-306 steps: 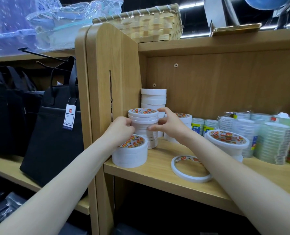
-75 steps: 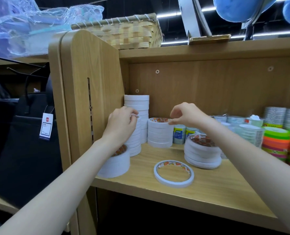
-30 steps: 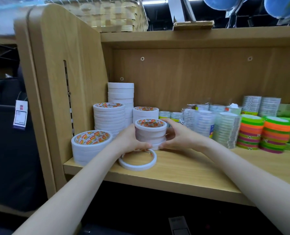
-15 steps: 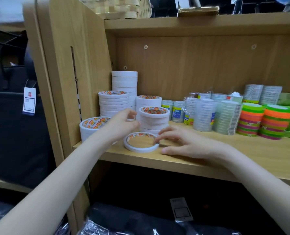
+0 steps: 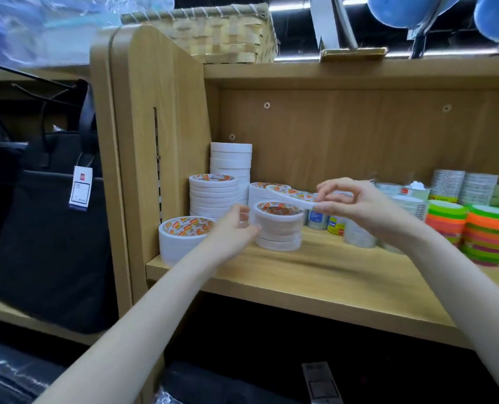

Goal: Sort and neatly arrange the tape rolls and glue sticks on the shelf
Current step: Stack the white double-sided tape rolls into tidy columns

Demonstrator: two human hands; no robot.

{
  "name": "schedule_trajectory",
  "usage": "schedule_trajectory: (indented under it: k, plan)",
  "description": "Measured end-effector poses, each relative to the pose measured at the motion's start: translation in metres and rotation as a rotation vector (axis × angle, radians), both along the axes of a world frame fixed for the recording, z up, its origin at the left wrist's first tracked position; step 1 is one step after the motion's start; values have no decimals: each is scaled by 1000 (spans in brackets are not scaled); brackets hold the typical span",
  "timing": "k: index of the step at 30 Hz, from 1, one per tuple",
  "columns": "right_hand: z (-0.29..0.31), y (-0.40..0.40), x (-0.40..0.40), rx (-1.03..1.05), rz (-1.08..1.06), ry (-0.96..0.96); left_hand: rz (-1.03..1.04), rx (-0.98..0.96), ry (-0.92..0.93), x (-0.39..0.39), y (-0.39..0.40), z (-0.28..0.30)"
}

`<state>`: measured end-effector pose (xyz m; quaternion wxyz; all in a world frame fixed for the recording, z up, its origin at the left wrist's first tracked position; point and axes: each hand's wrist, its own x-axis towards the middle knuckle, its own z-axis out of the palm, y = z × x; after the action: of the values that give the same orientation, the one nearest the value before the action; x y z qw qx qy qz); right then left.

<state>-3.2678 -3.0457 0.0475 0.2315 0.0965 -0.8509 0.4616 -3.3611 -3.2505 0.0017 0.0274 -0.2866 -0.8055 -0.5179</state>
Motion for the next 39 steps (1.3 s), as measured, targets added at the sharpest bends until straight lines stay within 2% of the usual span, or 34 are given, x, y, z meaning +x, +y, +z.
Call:
schedule_trajectory:
  k: [2,4,7,10,14,22,28,39]
  plan:
    - [-3,-5,-28,153,-67,-24,-33,30,-48,0,5,0]
    - [-7,-3,-47,202,-67,-95,-66,51,-86,-4,10,-3]
    - [-13,6,-56,116,-73,-168,-105,75,-88,-12,18,-7]
    - [-24,9,-57,13,4,-232,-167,190,-75,-21,28,-11]
    - [-33,7,-62,-22,24,-202,-218,278,-95,-31,34,-17]
    - [-34,7,-60,-24,42,-170,-222,294,-53,-33,32,-19]
    - [-34,5,-58,-146,98,-224,-201,252,-37,-35,32,-20]
    - [-35,6,-56,-70,59,-191,-197,217,46,-37,32,-20]
